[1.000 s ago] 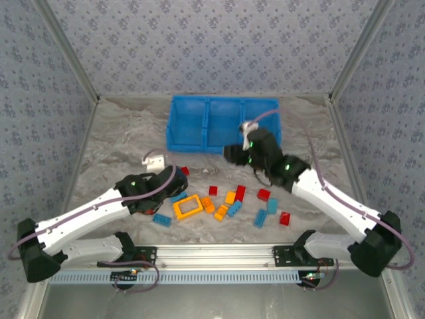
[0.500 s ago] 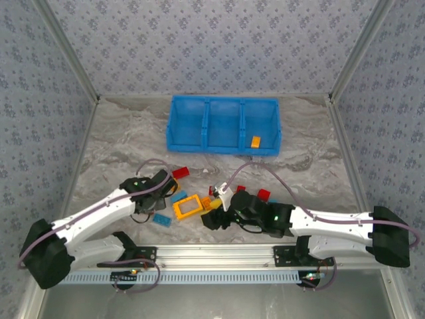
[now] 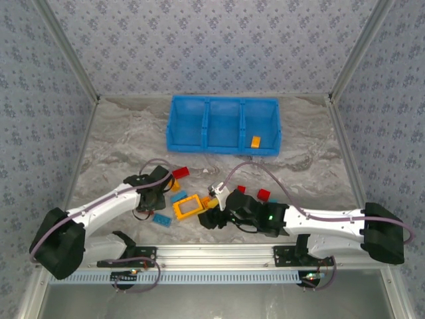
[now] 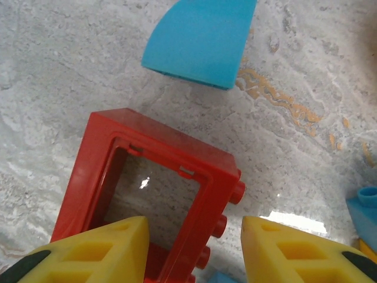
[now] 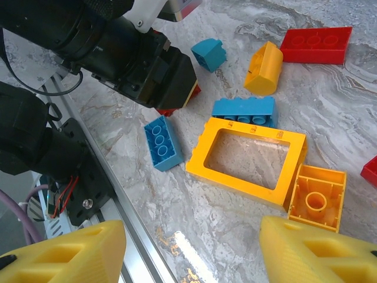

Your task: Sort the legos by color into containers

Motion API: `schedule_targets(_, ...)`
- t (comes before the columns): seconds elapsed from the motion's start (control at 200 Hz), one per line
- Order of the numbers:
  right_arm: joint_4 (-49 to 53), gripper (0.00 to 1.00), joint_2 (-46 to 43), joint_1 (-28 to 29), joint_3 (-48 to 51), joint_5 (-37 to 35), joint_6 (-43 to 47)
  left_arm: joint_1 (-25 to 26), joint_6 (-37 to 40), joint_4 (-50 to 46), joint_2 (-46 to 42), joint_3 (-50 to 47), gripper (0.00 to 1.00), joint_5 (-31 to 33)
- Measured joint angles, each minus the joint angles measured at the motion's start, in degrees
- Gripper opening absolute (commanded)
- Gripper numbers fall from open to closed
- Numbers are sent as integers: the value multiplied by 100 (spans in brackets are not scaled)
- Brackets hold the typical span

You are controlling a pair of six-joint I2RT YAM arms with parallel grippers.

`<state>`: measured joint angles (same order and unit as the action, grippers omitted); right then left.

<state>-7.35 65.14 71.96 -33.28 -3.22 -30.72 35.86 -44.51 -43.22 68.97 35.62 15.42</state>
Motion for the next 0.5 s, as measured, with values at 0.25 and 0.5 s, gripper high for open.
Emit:
schedule_targets(0.25,-20,64,208,20,-146,-7,-44,-24,203,195,232,-22,32,-74)
schedule_targets(0.5,-17,64,247,20,-229,-96,-81,-24,354,251,249,-22,22,-15)
